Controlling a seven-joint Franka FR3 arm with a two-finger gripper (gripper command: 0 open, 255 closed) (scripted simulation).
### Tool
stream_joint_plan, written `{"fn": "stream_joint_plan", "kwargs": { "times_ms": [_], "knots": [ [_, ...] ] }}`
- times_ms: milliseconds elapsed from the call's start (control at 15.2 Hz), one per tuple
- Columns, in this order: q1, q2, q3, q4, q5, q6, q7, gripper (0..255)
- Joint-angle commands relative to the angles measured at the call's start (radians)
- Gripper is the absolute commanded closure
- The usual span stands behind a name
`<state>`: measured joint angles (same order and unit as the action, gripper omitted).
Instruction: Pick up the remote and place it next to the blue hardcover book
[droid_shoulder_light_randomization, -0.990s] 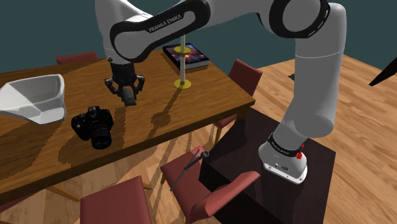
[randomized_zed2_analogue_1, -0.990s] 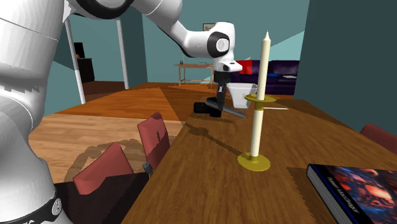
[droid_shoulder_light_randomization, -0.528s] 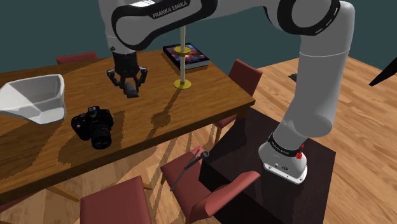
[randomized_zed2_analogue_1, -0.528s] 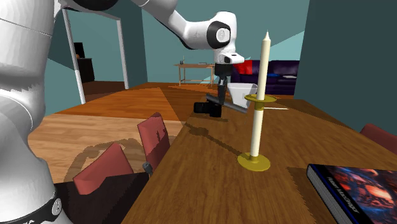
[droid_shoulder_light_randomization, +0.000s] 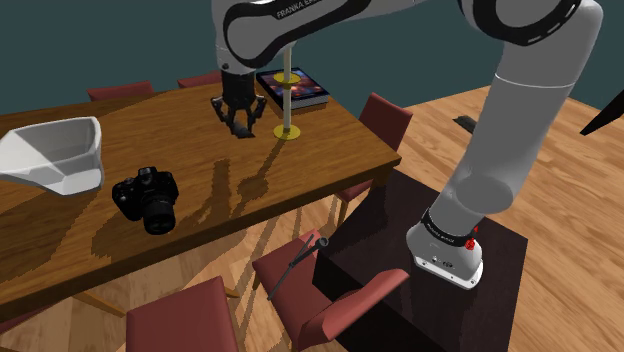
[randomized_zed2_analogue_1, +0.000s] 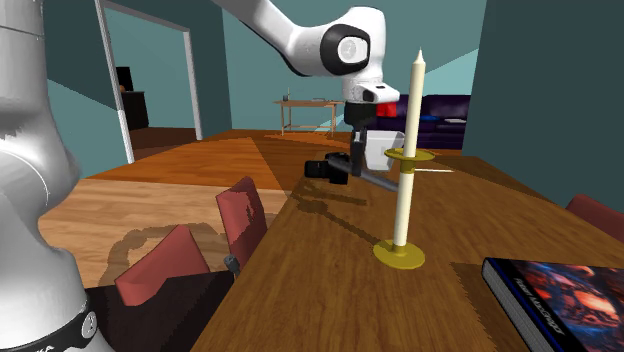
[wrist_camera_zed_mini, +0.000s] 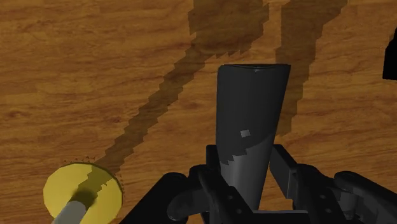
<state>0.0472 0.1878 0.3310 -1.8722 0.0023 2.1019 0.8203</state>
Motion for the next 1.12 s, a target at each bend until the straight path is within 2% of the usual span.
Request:
{"fn": "stream_joint_plan", "kwargs": {
  "times_ms": [0, 528, 1056],
  "knots": [
    [-0.03, -0.046, -0.012, -0.054, 0.022, 0.008, -0.051, 255],
    [-0.134, -0.172, -0.091, -0.204, 0.079, 0.025, -0.26, 255],
    [-0.229, -0.239, -0.19, -0.279, 0.098, 0.019, -0.464, 255]
  ]
}}
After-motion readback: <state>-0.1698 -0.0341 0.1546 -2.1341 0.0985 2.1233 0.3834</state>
